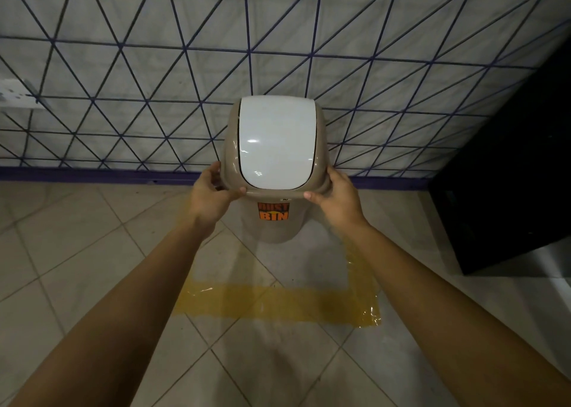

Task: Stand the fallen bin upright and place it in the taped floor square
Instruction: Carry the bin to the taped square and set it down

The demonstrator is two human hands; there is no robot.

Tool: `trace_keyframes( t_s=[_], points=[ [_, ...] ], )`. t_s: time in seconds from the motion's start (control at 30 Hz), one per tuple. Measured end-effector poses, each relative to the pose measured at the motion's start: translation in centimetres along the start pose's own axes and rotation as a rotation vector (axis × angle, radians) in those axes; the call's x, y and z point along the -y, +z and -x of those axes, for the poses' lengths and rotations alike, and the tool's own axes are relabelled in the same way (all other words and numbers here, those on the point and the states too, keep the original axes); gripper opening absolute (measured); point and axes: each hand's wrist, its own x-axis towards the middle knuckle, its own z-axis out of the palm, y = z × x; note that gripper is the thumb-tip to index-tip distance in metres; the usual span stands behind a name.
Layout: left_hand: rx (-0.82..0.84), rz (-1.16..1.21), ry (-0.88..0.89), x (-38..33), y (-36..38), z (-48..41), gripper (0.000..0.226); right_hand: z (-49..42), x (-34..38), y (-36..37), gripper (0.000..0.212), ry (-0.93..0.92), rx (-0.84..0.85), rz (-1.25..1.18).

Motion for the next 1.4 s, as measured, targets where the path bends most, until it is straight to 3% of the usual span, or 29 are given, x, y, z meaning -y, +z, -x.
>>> trace_keyframes(
  t_s=[0.33, 0.6, 1.1, 1.4],
  points=[
    [0.013, -0.054, -0.001, -0.4, -0.4, -0.1, 0.079, -0.2, 0.2, -0.1, 0.072, -0.008, 0.016, 0.022],
    [0.01, -0.407, 0.156, -1.0, -0.3, 0.2, 0.069, -0.3, 1.0, 0.0, 0.091, -0.022, 0.009, 0.0],
    [0.021, -0.486, 0.22, -0.8, 0.6, 0.5, 0.062, -0.3, 0.7, -0.6, 0.091, -0.013, -0.011, 0.005],
    [-0.102, -0.601, 0.419, -0.9, 1.4, 1.8, 0.088, -0.1, 1.2, 0.1, 0.105, -0.067, -0.063, 0.107]
  ],
)
